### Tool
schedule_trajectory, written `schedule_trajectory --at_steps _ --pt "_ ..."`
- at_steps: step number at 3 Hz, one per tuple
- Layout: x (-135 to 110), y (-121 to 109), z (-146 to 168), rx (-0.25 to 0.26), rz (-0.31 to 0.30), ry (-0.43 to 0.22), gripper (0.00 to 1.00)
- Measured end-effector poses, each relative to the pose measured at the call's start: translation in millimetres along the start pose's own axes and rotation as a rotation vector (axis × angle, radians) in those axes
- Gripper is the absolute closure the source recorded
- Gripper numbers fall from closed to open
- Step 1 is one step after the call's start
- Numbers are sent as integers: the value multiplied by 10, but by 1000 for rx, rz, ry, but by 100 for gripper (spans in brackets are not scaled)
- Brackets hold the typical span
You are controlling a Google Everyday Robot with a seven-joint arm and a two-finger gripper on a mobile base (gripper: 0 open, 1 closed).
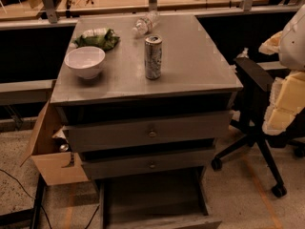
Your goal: Knock redbull can over
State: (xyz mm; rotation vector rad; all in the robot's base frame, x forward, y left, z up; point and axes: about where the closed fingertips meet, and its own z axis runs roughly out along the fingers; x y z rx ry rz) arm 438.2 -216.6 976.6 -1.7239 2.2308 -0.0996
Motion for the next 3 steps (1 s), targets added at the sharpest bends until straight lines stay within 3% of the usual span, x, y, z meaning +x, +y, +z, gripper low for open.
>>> schedule_trajectory --at_steps 1,2,3 --pt "0 0 0 0 0 0 0" --pt "-75 -124 78 23 39 -92 0" --pt "-255 -383 227 56 71 -276 0"
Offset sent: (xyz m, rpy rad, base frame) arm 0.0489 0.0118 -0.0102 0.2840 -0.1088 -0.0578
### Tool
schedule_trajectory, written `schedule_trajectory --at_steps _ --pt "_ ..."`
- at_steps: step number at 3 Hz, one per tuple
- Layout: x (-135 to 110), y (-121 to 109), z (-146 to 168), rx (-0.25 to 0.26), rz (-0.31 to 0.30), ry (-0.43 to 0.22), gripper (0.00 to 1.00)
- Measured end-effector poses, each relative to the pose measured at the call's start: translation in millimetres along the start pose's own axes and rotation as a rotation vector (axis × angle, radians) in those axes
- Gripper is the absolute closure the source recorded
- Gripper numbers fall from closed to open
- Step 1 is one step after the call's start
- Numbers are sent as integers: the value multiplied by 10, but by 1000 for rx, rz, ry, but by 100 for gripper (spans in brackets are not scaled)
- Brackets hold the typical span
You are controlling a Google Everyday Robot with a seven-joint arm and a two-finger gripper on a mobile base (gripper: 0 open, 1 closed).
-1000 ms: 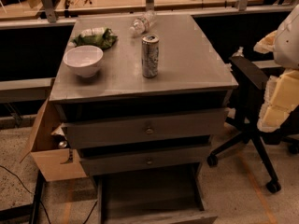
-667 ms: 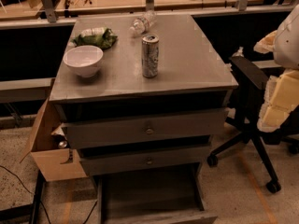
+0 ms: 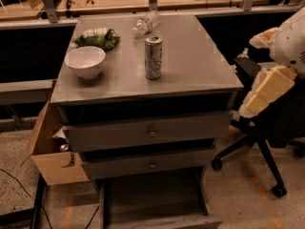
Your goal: Knock redbull can over
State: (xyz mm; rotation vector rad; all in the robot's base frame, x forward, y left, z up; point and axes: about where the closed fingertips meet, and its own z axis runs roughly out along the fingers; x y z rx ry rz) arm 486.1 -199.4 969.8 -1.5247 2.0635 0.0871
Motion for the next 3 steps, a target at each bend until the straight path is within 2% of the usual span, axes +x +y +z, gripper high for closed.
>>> schedule_trajectory --at_steps 1,2,3 --pt "-125 -190 273 7 45 -190 0" --pt "-284 -337 645 5 134 -405 0" --pt "-533 -506 960 16 266 -571 0"
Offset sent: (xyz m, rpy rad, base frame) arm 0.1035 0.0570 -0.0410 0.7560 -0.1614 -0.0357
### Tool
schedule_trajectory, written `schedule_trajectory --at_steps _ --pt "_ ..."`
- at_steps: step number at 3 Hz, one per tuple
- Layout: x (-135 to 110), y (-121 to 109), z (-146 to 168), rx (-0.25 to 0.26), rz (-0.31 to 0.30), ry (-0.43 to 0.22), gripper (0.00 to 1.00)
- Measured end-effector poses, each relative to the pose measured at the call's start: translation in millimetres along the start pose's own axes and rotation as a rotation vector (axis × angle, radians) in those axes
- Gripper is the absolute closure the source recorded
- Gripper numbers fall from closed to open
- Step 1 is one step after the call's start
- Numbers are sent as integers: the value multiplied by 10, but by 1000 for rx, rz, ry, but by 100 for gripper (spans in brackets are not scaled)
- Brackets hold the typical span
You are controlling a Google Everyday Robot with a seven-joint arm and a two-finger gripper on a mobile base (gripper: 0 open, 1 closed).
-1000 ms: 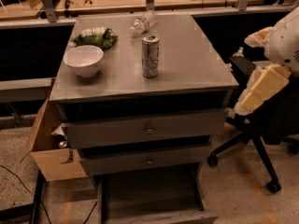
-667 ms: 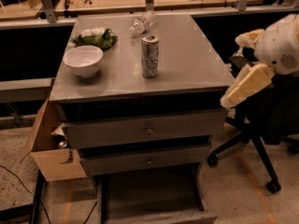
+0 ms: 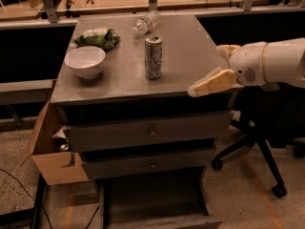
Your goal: Knock redbull can over
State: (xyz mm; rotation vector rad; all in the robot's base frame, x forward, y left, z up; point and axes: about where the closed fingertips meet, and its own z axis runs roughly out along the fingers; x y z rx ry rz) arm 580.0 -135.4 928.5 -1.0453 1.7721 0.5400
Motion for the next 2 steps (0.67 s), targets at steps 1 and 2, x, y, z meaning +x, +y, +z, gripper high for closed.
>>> schedule_trajectory --at_steps 1,2 --pt "-80 -77 19 32 3 -23 0" --pt "-136 -44 185 56 -10 -34 0"
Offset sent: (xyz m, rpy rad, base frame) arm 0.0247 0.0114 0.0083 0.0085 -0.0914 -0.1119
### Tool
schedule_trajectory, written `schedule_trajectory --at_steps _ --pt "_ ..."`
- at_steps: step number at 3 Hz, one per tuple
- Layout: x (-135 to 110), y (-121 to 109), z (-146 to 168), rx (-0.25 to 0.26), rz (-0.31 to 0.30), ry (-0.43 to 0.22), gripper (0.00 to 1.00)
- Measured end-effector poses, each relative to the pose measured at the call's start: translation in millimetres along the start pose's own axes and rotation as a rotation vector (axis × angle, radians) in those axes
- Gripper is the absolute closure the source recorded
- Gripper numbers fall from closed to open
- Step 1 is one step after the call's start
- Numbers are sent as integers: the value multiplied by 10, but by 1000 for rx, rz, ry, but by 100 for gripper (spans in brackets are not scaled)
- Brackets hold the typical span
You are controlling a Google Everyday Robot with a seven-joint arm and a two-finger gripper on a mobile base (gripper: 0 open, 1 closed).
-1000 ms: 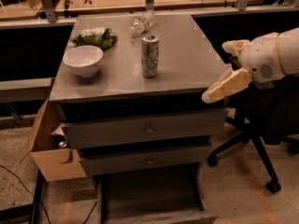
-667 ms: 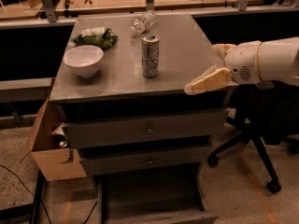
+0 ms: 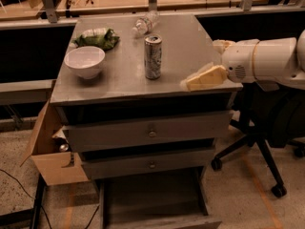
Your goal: Knock redbull can over
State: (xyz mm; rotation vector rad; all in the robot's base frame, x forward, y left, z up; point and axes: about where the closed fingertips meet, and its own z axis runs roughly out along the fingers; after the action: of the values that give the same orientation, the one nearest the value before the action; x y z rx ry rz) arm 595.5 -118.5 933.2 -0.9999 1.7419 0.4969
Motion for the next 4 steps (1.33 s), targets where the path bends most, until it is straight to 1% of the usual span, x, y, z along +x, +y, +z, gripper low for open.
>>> schedule_trajectory --at_steps 1,2,3,4 --pt "-83 -97 312 36 3 -42 0" --pt "-119 -171 642 45 47 -87 0" --pt "-139 -199 927 27 73 -132 0" --pt "-109 -285 1260 10 90 -189 0"
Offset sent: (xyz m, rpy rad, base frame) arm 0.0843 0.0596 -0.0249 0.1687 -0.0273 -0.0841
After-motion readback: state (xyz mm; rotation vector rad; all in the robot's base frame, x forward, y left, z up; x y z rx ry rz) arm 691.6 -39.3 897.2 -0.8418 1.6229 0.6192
